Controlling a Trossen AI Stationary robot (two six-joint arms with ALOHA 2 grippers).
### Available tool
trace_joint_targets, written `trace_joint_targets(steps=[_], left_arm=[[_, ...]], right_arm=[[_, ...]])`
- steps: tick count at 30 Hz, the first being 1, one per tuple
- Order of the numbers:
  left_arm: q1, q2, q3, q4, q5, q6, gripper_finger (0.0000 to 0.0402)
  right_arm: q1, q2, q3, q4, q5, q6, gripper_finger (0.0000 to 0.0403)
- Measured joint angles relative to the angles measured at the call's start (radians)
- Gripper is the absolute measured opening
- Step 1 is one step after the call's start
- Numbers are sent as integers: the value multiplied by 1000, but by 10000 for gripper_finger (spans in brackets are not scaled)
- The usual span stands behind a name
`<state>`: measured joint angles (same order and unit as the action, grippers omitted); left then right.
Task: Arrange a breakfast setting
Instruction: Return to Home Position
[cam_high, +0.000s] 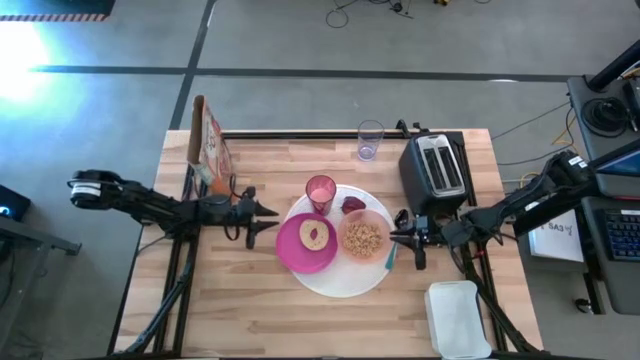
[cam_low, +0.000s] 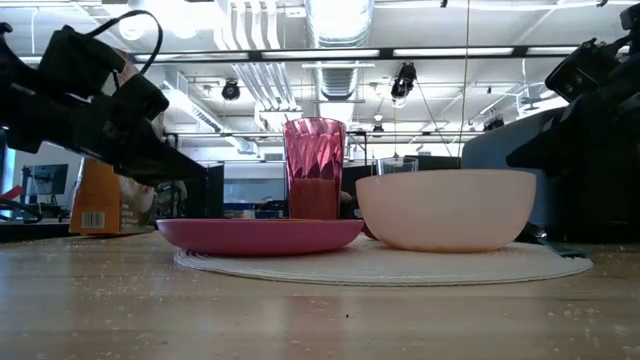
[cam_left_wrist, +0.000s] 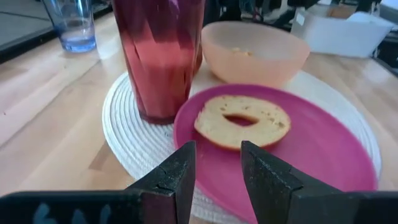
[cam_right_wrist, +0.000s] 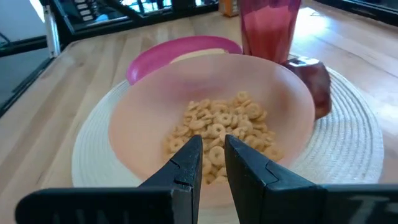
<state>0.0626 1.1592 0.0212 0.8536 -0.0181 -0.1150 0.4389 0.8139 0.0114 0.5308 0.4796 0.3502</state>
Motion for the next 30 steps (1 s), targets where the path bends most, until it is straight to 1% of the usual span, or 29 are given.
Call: trace_joint_targets(steps=[9, 18, 25, 30], left_arm=[[0, 80, 4, 4, 0, -1, 111], [0, 153, 83, -1, 2, -3, 111], [1, 11, 95, -11, -17, 1, 111], [1, -100, 95, -11, -17, 1, 111]], right_arm=[[0, 0, -1, -2, 4, -1, 59], [0, 0, -1, -2, 7, -2, 59], [-1, -14, -1, -3, 11, -2, 59], [-1, -71, -1, -7, 15, -3, 59]])
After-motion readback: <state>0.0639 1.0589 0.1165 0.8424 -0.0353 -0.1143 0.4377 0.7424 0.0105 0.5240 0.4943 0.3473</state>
